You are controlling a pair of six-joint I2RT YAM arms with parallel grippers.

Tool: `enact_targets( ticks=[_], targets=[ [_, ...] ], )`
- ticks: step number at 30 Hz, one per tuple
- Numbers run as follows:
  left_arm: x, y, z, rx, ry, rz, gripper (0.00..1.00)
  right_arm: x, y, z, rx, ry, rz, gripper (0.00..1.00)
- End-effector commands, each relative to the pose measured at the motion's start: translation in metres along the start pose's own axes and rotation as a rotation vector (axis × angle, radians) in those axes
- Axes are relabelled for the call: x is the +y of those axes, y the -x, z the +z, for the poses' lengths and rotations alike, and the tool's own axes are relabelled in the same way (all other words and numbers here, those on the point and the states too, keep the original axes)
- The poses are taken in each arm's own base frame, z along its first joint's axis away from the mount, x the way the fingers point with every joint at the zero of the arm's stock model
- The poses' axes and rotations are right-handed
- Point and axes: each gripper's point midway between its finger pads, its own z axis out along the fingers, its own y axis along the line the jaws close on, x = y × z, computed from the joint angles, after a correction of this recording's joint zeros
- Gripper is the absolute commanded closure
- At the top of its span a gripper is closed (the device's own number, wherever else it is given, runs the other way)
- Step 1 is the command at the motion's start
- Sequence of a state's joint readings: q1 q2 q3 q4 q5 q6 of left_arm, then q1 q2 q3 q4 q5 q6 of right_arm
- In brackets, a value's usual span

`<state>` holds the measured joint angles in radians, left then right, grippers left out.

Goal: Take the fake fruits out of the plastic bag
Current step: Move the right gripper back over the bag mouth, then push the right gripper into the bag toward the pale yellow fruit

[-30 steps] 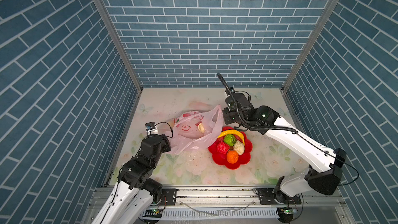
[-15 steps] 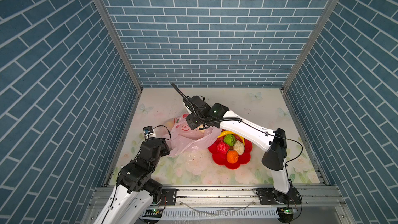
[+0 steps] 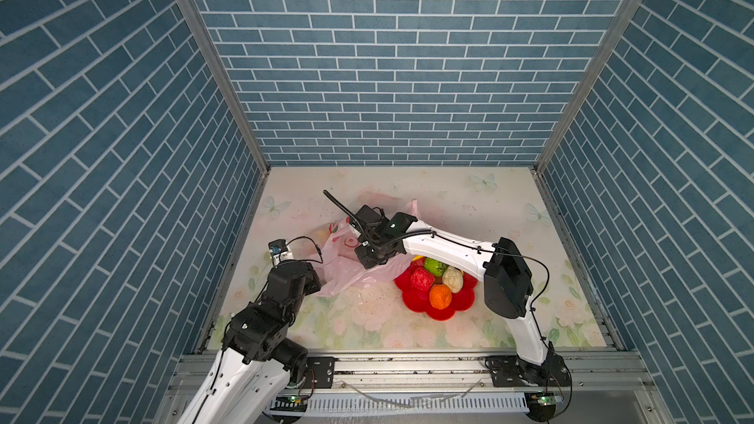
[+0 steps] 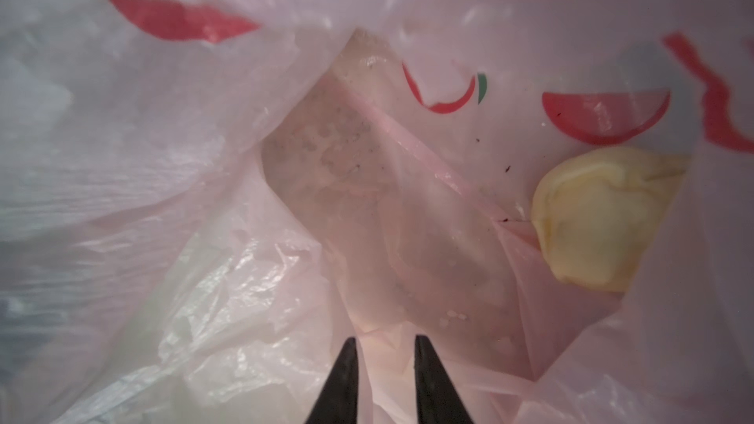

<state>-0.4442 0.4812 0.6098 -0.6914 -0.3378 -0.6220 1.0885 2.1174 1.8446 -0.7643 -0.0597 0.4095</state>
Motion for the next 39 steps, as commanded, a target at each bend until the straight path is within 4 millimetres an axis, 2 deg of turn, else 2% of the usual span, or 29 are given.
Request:
enact_targets(
  ticks=[1, 8, 12, 15, 20, 27, 30, 36, 39],
  targets=[
    [0.007, -0.005, 0.004, 0.006, 0.036, -0.012, 0.91, 0.021, -0.026, 0.019, 0.086, 0.077, 0.013, 0.74],
    [0.015, -0.012, 0.007, 0.017, 0.065, -0.029, 0.91, 0.033, -0.058, 0.033, 0.178, 0.125, 0.022, 0.74],
    [0.019, -0.018, 0.007, 0.025, 0.079, -0.033, 0.91, 0.026, -0.078, 0.047, 0.233, 0.108, 0.036, 0.74],
    [0.022, -0.019, 0.007, 0.025, 0.087, -0.034, 0.91, 0.018, -0.082, 0.053, 0.241, 0.073, 0.032, 0.74],
    [0.023, -0.019, 0.005, 0.021, 0.089, -0.036, 0.91, 0.006, -0.061, 0.041, 0.159, -0.005, 0.025, 0.72],
    [0.02, -0.02, 0.004, 0.016, 0.058, -0.066, 0.91, -0.011, -0.015, -0.005, 0.015, -0.155, 0.019, 0.7],
    [0.016, -0.024, 0.005, 0.031, 0.03, -0.085, 0.91, -0.014, 0.0, -0.017, -0.019, -0.199, 0.029, 0.69],
    [0.011, -0.031, 0.007, 0.057, -0.008, -0.097, 0.91, -0.02, 0.018, -0.023, -0.047, -0.244, 0.08, 0.65],
    [0.009, -0.031, 0.006, 0.057, -0.019, -0.096, 0.91, -0.027, 0.02, -0.008, -0.026, -0.274, 0.104, 0.61]
  ],
)
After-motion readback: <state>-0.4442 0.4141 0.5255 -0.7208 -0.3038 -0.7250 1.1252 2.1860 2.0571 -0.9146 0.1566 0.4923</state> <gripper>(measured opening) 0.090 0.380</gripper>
